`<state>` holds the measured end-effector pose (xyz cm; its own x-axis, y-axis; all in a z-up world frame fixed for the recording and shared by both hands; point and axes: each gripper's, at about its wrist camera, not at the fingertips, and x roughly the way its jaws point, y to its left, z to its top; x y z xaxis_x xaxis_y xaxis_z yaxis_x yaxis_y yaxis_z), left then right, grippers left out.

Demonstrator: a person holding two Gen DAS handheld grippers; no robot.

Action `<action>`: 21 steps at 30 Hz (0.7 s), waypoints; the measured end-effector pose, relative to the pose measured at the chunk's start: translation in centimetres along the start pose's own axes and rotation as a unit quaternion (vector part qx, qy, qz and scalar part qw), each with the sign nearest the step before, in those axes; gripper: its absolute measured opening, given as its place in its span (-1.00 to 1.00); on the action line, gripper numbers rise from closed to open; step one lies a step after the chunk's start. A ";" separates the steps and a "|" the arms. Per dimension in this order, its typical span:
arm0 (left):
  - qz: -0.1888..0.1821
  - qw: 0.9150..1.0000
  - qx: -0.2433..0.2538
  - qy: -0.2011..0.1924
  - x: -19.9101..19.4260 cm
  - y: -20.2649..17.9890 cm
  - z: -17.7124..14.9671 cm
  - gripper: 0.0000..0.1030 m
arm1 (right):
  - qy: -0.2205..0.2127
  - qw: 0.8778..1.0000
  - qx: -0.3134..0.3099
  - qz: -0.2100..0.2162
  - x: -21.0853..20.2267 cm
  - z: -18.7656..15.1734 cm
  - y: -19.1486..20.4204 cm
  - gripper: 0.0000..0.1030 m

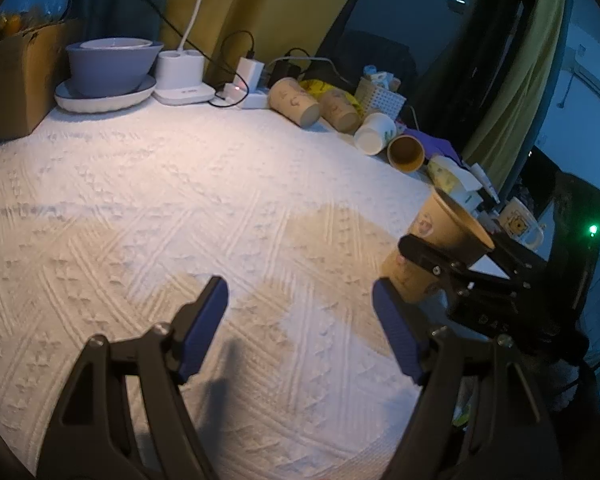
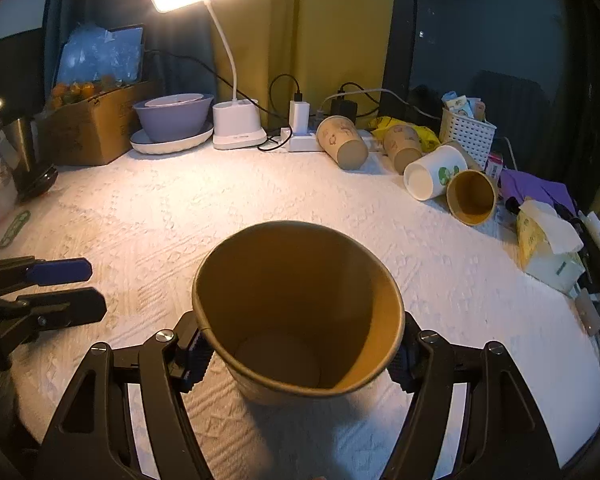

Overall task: Flip cup upright
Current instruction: 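Open the left gripper and rotate the cup upright with the right gripper, then lower the upright cup onto the table and open the right gripper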

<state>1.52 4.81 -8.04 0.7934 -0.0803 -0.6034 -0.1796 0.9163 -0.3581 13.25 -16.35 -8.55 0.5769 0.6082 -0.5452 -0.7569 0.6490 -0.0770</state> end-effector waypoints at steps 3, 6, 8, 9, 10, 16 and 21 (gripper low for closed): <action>0.005 1.000 0.008 0.000 0.2 -0.3 -0.1 0.47 | 0.004 1.000 0.000 0.002 -0.2 -0.3 0.0 0.41; 0.013 1.000 0.016 0.002 0.3 -0.6 -0.2 0.47 | 0.008 1.000 0.001 0.009 -0.4 -0.7 0.1 0.42; 0.017 1.000 0.020 0.003 0.4 -0.8 -0.2 0.47 | 0.011 1.000 0.002 0.011 -0.7 -1.1 0.2 0.45; 0.018 1.000 0.022 0.003 0.4 -0.9 -0.2 0.47 | 0.013 1.000 0.003 0.013 -0.8 -1.3 0.2 0.48; 0.020 0.999 0.025 0.003 0.5 -1.0 -0.2 0.47 | 0.014 1.000 0.004 0.014 -1.1 -1.6 0.2 0.48; 0.031 0.999 0.041 0.005 0.6 -1.7 -0.4 0.47 | 0.016 1.000 0.020 0.018 -2.3 -2.6 -0.2 0.49; 0.041 0.998 0.057 -0.005 0.3 -2.5 -0.6 0.48 | 0.012 0.999 0.031 0.015 -3.7 -3.2 -0.6 0.49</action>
<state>1.83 2.25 -7.74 0.7849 0.0010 -0.6196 -0.1779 0.9583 -0.2238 10.57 -20.41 -9.16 0.5458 0.6167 -0.5672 -0.7529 0.6581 -0.0090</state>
